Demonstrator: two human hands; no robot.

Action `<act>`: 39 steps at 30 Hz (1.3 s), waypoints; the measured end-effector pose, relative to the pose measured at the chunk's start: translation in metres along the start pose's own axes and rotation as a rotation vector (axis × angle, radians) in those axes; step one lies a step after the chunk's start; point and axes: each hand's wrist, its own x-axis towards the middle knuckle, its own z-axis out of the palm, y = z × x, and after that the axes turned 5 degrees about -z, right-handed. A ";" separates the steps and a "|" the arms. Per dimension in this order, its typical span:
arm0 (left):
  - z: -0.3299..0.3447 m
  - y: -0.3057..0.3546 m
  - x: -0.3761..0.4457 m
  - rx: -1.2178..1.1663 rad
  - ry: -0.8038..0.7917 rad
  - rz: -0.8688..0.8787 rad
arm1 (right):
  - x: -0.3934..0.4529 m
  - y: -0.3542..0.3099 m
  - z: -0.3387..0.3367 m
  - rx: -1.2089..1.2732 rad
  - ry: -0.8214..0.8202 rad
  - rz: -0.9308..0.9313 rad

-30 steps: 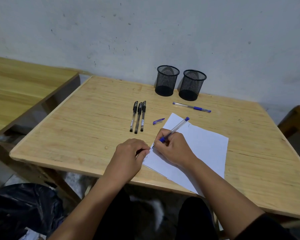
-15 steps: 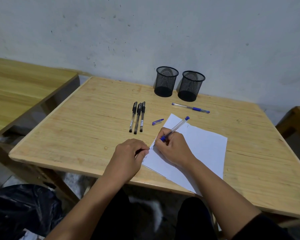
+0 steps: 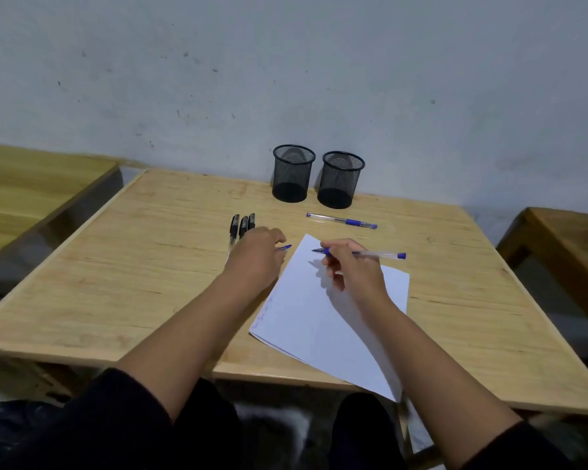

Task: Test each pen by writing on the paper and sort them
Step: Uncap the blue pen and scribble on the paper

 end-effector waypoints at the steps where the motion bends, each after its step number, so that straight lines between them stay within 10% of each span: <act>1: 0.003 0.000 0.004 0.050 -0.025 -0.002 | 0.000 -0.002 -0.002 0.000 0.010 0.010; 39: -0.027 0.030 -0.033 -0.297 0.146 0.212 | 0.000 -0.025 -0.009 -0.006 -0.174 -0.216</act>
